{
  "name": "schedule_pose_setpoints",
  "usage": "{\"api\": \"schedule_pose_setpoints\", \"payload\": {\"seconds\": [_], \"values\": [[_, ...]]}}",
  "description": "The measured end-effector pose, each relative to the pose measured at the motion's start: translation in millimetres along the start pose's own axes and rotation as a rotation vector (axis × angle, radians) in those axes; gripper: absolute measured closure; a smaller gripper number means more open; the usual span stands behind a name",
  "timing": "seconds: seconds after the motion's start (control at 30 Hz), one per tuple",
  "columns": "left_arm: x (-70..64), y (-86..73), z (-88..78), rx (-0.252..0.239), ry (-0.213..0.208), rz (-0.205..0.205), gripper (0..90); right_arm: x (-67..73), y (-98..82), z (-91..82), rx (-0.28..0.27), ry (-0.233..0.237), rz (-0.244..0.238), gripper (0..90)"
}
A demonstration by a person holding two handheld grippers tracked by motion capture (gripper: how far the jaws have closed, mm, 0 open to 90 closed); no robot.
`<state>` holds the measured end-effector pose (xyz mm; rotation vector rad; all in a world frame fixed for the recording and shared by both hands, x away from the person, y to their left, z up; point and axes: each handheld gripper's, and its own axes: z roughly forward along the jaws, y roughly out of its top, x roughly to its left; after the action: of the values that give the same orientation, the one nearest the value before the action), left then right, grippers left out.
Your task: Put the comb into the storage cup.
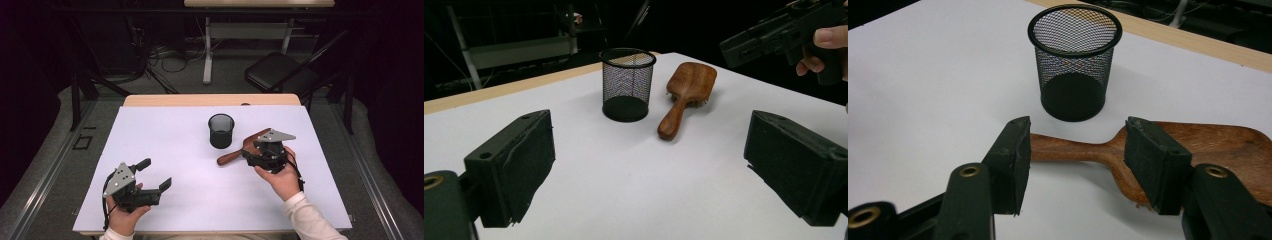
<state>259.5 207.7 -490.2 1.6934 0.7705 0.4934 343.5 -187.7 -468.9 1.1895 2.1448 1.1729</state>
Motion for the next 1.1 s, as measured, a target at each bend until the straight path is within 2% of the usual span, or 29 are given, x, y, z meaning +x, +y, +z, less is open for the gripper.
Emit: {"api": "schedule_pose_setpoints", "payload": {"seconds": [0.17,0.27,0.33,0.57,0.7,0.97,1.1], "values": [[0.2,-0.1,0.2,0.001,0.000,0.000,6.4,1.6,6.2,7.7,0.035,0.033,-0.006,47.4],[0.3,-0.5,0.7,0.005,-0.002,-0.003,6.4,2.0,9.3,12.4,0.029,0.071,-0.008,48.3],[0.4,-0.7,1.0,0.005,-0.002,-0.005,6.5,3.4,11.6,15.2,0.034,0.080,-0.010,48.9],[1.1,-1.1,1.1,0.006,-0.006,-0.011,6.6,7.5,19.8,27.6,0.051,0.072,-0.028,50.9],[1.9,-1.4,1.1,0.009,-0.005,-0.014,6.6,8.8,23.4,34.2,0.062,0.078,-0.018,53.2],[2.9,-2.1,1.6,0.008,-0.008,-0.016,7.3,7.4,24.7,45.4,0.078,0.054,-0.007,58.9],[3.3,-2.5,1.7,0.013,-0.009,-0.017,7.8,4.3,24.1,51.9,0.108,0.052,0.018,63.6]]}}
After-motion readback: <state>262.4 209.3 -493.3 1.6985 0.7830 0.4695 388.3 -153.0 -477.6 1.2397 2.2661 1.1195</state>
